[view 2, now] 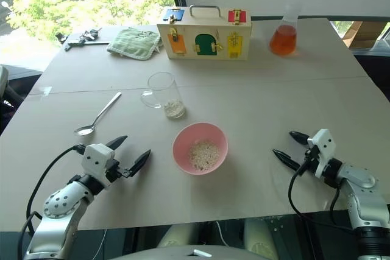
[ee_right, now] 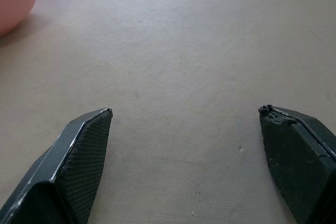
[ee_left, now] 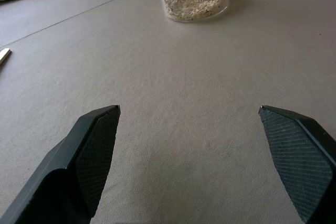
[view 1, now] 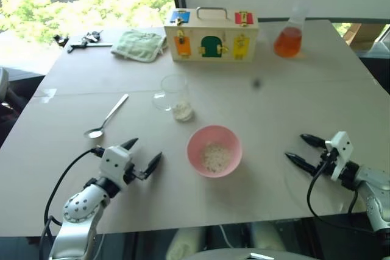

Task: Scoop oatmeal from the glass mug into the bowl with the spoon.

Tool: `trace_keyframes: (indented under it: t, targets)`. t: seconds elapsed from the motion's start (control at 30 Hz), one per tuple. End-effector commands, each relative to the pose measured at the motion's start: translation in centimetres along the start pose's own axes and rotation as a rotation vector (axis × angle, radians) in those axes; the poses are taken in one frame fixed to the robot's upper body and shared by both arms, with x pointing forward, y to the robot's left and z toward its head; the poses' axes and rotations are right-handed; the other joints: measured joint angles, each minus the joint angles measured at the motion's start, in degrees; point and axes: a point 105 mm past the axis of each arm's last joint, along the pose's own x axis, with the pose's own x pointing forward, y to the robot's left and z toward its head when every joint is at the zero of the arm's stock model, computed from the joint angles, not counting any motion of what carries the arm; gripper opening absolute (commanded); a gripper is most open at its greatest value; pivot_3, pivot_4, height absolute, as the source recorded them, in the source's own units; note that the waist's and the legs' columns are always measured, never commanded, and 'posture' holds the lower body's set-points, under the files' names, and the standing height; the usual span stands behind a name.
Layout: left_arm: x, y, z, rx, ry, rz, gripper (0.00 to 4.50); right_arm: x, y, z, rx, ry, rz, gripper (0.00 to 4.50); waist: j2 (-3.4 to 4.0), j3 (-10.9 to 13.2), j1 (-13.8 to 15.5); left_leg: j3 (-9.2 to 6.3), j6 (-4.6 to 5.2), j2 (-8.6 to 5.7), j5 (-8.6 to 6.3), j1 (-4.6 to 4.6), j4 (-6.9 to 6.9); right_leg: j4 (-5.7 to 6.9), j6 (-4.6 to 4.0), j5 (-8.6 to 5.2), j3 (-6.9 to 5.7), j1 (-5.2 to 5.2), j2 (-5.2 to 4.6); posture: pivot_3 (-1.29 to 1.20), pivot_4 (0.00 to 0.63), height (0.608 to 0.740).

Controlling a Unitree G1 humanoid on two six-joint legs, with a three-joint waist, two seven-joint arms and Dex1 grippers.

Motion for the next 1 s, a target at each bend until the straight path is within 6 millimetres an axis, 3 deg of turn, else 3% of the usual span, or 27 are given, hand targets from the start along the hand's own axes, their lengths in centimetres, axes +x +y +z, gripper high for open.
trace_keyframes:
  t: [0.03, 1.0]
  targets:
    - [0.12, -0.77, -0.83, -0.016, 0.031, -0.028, 4.47, -0.22, 0.04, -0.02, -0.022, 0.021, 0.014, 4.5, 0.0, 0.0, 0.0, 0.0, 0.0, 0.0, 0.0, 0.0, 0.0, 0.0, 0.0, 0.0, 0.0, 0.0, 0.0, 0.0, 0.15, 0.74]
    - [-0.55, -1.15, -1.12, -0.047, 0.033, 0.013, 4.47, 0.02, -0.46, 0.01, -0.047, 0.032, 0.034, 4.5, 0.01, 0.0, 0.02, 0.02, 0.0, -0.02, 0.0, 0.01, 0.03, 0.02, 0.01, 0.0, 0.01, 0.01, 0.0, 0.0, 0.15, 0.74]
